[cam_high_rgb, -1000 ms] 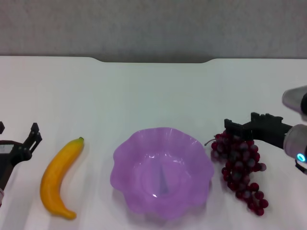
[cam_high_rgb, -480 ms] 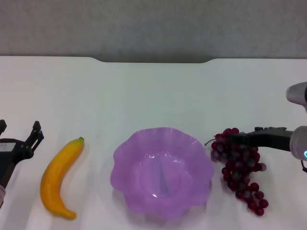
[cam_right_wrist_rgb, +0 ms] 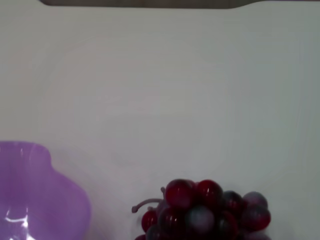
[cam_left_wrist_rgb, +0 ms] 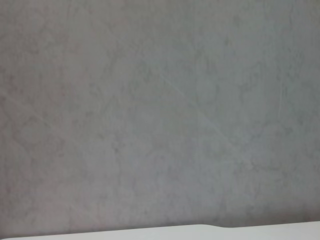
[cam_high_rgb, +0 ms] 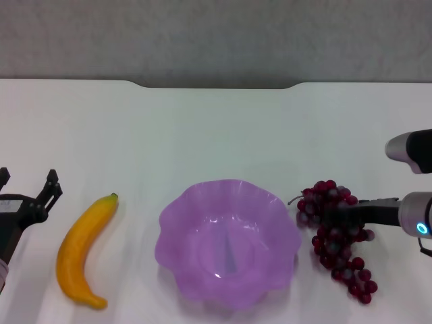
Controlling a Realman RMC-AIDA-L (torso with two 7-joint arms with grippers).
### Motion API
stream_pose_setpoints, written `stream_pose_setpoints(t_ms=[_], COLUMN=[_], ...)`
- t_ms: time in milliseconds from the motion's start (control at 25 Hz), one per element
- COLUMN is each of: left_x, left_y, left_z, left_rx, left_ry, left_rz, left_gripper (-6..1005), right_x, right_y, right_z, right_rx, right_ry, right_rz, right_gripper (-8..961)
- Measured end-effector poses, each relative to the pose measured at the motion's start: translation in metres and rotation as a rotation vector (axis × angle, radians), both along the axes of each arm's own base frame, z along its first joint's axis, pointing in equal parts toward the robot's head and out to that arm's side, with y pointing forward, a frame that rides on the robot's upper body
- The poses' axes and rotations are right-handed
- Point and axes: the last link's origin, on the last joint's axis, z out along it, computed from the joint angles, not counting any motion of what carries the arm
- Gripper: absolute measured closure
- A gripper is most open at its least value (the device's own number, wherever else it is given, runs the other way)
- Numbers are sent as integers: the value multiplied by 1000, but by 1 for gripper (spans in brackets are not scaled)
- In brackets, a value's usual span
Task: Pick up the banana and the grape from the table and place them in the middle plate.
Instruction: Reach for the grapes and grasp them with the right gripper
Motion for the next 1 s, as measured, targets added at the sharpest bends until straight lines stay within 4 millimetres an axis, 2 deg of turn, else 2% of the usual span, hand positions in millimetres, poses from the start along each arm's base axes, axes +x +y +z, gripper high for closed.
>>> stream_pose_setpoints(t_ms=[760,1000], left_x=[1,2], left_y=[0,1], left_z=[0,0], left_rx=[1,3], left_ry=[-2,-3], left_rz=[-5,-7], left_gripper=[105,105], right_x=[8,2], right_y=[-2,-2], right_z=[-20,-30], right_rx=[-15,-14], right_ry=[-45,-49], right_rz=[9,46], right_gripper=[202,210])
